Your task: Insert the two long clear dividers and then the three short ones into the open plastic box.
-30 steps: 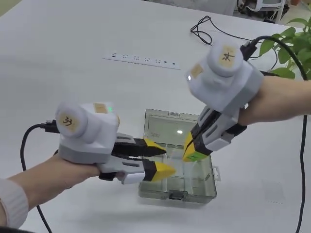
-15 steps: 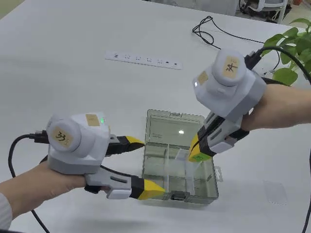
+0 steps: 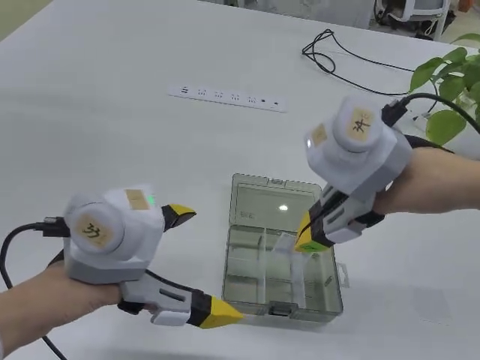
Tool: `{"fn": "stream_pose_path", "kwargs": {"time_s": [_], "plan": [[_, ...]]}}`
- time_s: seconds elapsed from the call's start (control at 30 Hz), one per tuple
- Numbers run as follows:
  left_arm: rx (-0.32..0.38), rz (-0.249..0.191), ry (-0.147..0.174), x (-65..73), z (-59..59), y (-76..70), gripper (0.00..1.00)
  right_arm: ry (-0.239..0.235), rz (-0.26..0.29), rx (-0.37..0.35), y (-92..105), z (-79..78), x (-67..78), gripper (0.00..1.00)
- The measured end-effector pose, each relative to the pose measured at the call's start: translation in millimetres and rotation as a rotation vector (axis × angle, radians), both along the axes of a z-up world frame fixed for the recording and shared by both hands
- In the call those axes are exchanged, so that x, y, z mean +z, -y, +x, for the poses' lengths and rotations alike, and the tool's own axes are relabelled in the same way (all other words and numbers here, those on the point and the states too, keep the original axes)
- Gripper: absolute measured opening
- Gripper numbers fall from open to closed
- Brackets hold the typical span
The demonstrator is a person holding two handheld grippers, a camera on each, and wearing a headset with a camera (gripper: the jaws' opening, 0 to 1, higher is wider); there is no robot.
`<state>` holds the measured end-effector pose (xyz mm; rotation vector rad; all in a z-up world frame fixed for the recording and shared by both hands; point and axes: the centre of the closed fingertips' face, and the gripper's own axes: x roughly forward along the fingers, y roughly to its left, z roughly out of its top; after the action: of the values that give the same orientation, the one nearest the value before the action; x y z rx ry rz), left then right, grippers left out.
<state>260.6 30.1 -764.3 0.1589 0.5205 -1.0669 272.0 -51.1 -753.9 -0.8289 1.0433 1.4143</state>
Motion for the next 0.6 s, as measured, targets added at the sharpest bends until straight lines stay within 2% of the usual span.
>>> {"fn": "stream_pose_path", "kwargs": {"time_s": [0.2, 0.37, 0.6], "plan": [[0.001, -0.001, -0.009, -3.0, -2.6, 0.0, 1.00, 0.011, 0.008, -0.013, 0.9, 3.9, -6.4, 0.02], [0.000, -0.010, -0.019, -5.0, -4.7, 2.1, 0.99, -0.003, 0.010, -0.027, 1.0, 4.0, -10.0, 0.02], [0.000, -0.011, -0.032, -8.3, -6.7, 1.1, 0.97, 0.010, 0.004, -0.010, 1.6, 5.3, -12.5, 0.02]]}}
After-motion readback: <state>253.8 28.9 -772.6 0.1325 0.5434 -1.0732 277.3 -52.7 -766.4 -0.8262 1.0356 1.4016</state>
